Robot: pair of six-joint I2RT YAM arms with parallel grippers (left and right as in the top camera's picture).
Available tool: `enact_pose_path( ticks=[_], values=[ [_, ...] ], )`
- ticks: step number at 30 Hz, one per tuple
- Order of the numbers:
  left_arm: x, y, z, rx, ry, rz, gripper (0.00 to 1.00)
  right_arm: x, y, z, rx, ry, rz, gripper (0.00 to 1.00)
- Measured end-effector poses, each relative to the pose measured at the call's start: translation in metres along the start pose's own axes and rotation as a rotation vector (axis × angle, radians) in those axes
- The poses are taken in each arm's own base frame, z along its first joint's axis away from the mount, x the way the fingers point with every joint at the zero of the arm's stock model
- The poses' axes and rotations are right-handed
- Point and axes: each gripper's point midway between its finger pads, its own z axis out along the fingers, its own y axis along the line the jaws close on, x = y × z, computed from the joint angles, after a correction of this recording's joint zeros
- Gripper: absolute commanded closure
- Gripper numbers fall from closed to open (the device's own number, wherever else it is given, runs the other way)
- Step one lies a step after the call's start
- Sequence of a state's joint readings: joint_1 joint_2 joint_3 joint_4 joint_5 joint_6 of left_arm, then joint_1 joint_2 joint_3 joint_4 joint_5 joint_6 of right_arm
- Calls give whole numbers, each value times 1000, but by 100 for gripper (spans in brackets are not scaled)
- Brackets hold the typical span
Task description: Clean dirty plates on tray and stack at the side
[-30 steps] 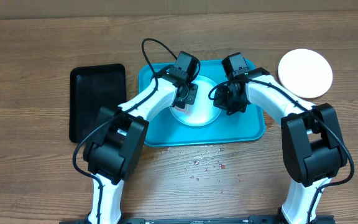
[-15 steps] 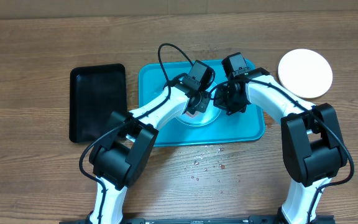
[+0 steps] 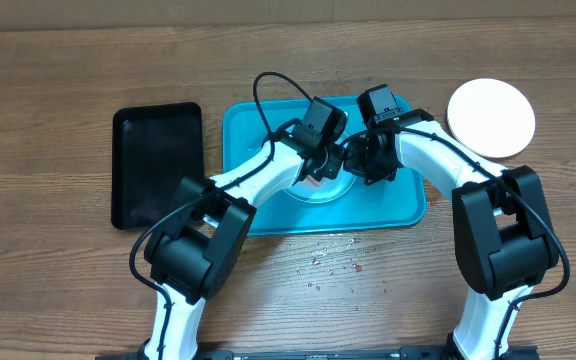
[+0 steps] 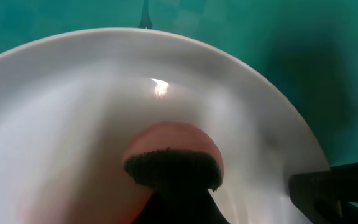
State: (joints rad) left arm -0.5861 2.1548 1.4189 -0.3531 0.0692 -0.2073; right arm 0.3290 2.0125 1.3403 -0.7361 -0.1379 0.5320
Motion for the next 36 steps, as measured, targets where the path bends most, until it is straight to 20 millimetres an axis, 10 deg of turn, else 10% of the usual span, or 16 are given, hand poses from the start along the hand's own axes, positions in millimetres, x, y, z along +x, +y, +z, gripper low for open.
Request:
enact_pose_path(
  ticks=[14,36],
  values=[
    [2,48,-7,-53,37,-138,96,0,0,0,-2,-2,6,96],
    [16,54,-14,-69,85,-147,96,-1,1,0,-3,-2,6,96]
  ],
)
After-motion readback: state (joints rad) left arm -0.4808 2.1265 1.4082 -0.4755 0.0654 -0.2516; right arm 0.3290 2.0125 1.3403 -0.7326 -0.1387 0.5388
